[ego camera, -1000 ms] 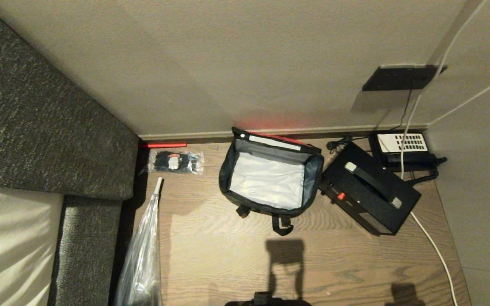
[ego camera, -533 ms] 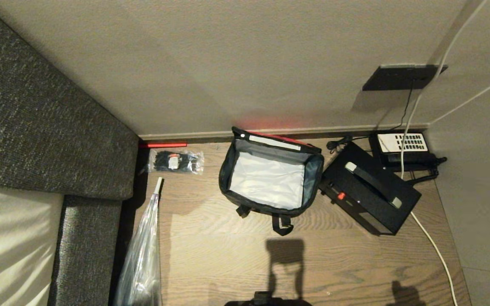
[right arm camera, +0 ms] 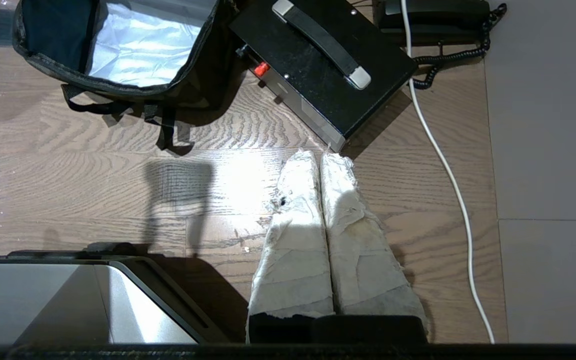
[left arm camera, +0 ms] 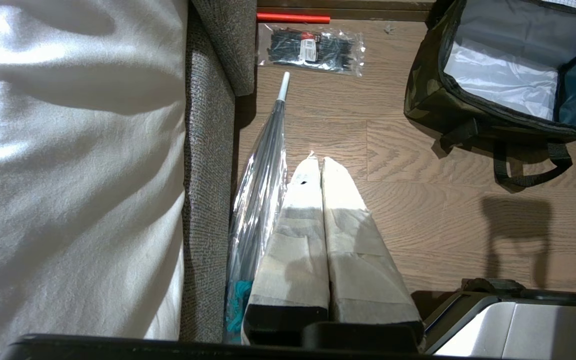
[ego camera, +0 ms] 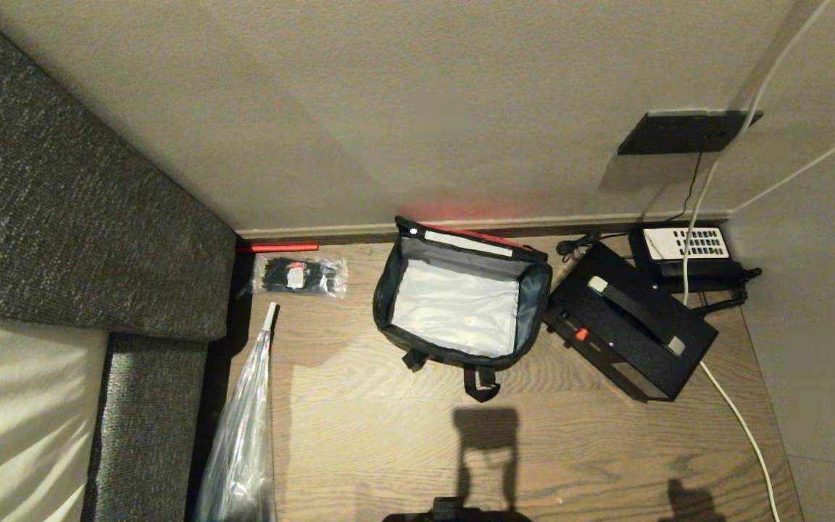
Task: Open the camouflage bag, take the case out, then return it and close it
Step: Place the black box back
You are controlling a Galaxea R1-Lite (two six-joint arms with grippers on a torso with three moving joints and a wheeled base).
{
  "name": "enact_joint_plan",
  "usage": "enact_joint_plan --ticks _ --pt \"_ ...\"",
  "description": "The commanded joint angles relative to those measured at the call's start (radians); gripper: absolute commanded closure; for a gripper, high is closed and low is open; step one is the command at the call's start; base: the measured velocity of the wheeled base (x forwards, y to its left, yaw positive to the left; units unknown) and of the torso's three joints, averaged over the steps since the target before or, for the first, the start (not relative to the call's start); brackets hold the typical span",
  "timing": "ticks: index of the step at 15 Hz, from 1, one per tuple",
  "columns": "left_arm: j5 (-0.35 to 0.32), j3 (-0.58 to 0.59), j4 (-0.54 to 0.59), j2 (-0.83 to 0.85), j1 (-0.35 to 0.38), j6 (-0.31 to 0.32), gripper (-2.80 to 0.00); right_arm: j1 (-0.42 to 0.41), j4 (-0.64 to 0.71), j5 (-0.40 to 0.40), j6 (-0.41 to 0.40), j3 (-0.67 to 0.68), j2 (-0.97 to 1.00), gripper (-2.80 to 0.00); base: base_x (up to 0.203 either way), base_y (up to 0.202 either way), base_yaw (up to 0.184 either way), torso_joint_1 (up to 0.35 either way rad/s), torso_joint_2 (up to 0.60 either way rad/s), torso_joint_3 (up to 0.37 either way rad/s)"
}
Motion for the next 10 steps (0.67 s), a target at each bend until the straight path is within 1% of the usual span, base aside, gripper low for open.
enact_joint_plan --ticks 1,10 --pt "0.0 0.003 0.0 0.0 0.0 0.0 0.0 0.0 0.001 0.001 0.0 0.0 0.001 0.0 0.0 0.0 0.0 0.0 0.0 0.0" --pt "0.0 0.003 0.0 0.0 0.0 0.0 0.0 0.0 0.001 0.001 0.0 0.0 0.001 0.0 0.0 0.0 0.0 0.0 0.0 0.0"
